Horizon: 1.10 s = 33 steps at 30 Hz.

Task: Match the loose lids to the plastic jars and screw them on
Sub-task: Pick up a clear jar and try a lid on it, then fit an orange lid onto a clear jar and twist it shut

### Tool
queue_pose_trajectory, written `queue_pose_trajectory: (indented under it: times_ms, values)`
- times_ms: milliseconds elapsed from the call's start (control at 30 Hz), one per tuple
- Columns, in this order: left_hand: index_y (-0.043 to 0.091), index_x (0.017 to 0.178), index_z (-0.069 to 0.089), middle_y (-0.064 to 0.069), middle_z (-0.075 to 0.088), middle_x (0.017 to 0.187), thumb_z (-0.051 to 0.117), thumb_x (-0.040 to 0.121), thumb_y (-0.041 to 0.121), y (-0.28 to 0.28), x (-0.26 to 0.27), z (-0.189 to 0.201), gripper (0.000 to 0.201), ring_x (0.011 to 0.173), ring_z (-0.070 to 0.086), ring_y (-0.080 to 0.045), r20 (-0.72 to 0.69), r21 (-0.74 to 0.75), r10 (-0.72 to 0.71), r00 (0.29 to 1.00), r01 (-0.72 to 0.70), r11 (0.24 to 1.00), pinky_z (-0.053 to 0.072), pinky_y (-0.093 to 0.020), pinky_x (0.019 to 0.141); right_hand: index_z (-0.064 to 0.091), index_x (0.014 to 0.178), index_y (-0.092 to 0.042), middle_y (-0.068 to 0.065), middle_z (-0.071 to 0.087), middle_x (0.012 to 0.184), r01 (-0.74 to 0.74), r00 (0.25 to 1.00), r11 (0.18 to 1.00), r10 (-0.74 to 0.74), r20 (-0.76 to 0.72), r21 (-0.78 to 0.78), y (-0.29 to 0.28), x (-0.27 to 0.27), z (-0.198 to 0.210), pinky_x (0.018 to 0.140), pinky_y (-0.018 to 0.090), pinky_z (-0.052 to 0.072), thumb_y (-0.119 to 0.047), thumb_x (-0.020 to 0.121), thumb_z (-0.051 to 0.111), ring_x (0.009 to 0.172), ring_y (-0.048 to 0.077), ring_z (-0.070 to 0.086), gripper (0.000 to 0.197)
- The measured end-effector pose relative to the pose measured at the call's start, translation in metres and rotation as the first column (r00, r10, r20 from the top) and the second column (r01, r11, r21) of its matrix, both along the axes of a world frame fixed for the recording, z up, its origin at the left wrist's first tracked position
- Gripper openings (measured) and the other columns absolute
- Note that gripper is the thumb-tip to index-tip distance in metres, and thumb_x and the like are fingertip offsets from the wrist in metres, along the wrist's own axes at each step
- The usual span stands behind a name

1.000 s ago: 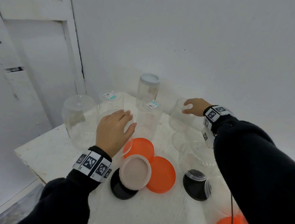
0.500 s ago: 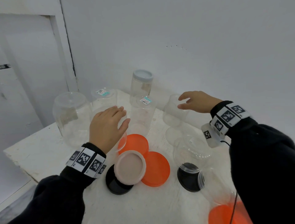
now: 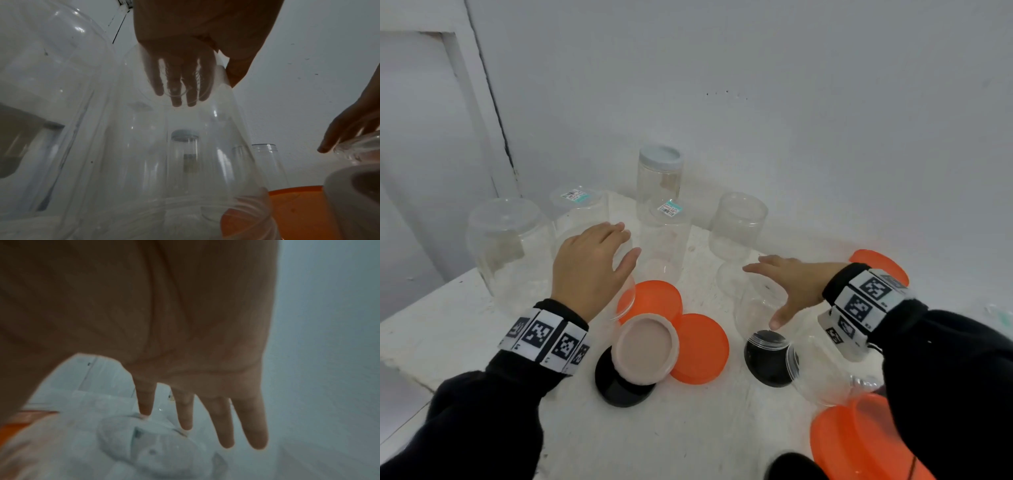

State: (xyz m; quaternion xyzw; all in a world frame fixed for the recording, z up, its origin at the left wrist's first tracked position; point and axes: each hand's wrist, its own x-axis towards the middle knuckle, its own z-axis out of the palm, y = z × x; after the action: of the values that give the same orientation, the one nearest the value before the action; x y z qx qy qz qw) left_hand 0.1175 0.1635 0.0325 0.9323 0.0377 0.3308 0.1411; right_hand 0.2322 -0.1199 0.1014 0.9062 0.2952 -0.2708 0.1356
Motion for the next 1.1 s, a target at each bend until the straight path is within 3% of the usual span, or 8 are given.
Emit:
queue_pose_trajectory:
  times_ms: [167, 367, 567, 700, 900, 1033, 1100]
  values:
    - [0.005, 0.104, 0.069, -0.009, 0.067, 0.113, 0.039, 0.087, 0.044, 0.000, -0.001, 0.001, 0.051, 0.105, 0.062, -0.027, -0.003, -0.019, -0.023, 1.000, 0.023, 1.000, 0.049, -0.045, 0.083, 0.001, 0.146, -0.040, -0.004, 0.013, 0.152, 0.031, 1.000, 0.998, -0.031, 0.000, -0.048, 0.002, -0.001, -0.005, 0.103, 0.048, 0.039, -0.045, 0.064, 0.082, 0.132, 0.026, 0.036, 0.115]
    - [0.005, 0.104, 0.068, -0.009, 0.067, 0.111, 0.039, 0.087, 0.042, 0.001, -0.004, 0.002, 0.050, 0.104, 0.062, -0.028, -0.013, -0.019, -0.040, 0.999, 0.040, 0.999, 0.049, -0.046, 0.083, 0.013, 0.143, -0.040, -0.003, 0.024, 0.142, 0.035, 0.999, 0.999, -0.035, 0.033, -0.003, 0.006, -0.004, -0.003, 0.100, 0.046, 0.042, -0.038, 0.063, 0.084, 0.125, 0.025, 0.038, 0.107]
    - [0.006, 0.100, 0.069, -0.009, 0.067, 0.110, 0.040, 0.087, 0.041, 0.000, -0.007, 0.007, 0.048, 0.100, 0.063, -0.028, -0.013, 0.024, -0.054, 0.998, 0.054, 0.998, 0.047, -0.044, 0.083, 0.017, 0.140, -0.037, -0.003, 0.023, 0.139, 0.015, 0.992, 0.977, -0.042, 0.118, 0.213, -0.005, -0.010, 0.012, 0.099, 0.045, 0.042, -0.032, 0.062, 0.084, 0.121, 0.023, 0.036, 0.103]
    - [0.006, 0.100, 0.068, -0.008, 0.067, 0.111, 0.042, 0.087, 0.038, -0.017, -0.011, 0.015, 0.043, 0.102, 0.062, -0.027, 0.059, 0.027, -0.097, 0.994, 0.096, 0.995, 0.045, -0.043, 0.086, 0.019, 0.138, -0.034, -0.004, 0.018, 0.138, -0.005, 0.978, 0.911, -0.083, 0.194, 0.413, -0.021, -0.021, 0.024, 0.094, 0.039, 0.045, -0.026, 0.060, 0.085, 0.116, 0.021, 0.034, 0.102]
    - [0.008, 0.099, 0.068, -0.004, 0.067, 0.108, 0.047, 0.087, 0.033, -0.080, -0.021, 0.023, 0.035, 0.103, 0.055, -0.016, 0.171, -0.016, -0.300, 0.938, 0.307, 0.951, 0.042, -0.032, 0.082, 0.022, 0.137, -0.030, -0.003, 0.018, 0.137, -0.049, 0.931, 0.782, -0.188, 0.311, 0.621, -0.062, -0.049, 0.041, 0.089, 0.036, 0.044, -0.020, 0.061, 0.083, 0.117, 0.027, 0.035, 0.098]
    - [0.012, 0.103, 0.067, 0.001, 0.066, 0.109, 0.047, 0.087, 0.037, -0.140, -0.033, 0.015, 0.035, 0.105, 0.051, -0.009, 0.106, -0.114, -0.517, 0.849, 0.527, 0.842, 0.049, -0.033, 0.084, 0.024, 0.137, -0.037, -0.005, 0.020, 0.135, -0.008, 0.900, 0.707, -0.303, 0.313, 0.707, -0.102, -0.073, 0.045, 0.094, 0.041, 0.044, -0.021, 0.058, 0.084, 0.118, 0.028, 0.037, 0.100]
    - [0.013, 0.105, 0.066, 0.003, 0.065, 0.109, 0.048, 0.086, 0.038, -0.169, -0.039, 0.010, 0.036, 0.104, 0.051, -0.007, 0.042, -0.132, -0.640, 0.767, 0.639, 0.758, 0.046, -0.029, 0.085, 0.025, 0.137, -0.036, -0.003, 0.022, 0.134, 0.007, 0.879, 0.656, -0.364, 0.309, 0.754, -0.121, -0.086, 0.045, 0.097, 0.040, 0.043, -0.023, 0.057, 0.084, 0.118, 0.028, 0.039, 0.100]
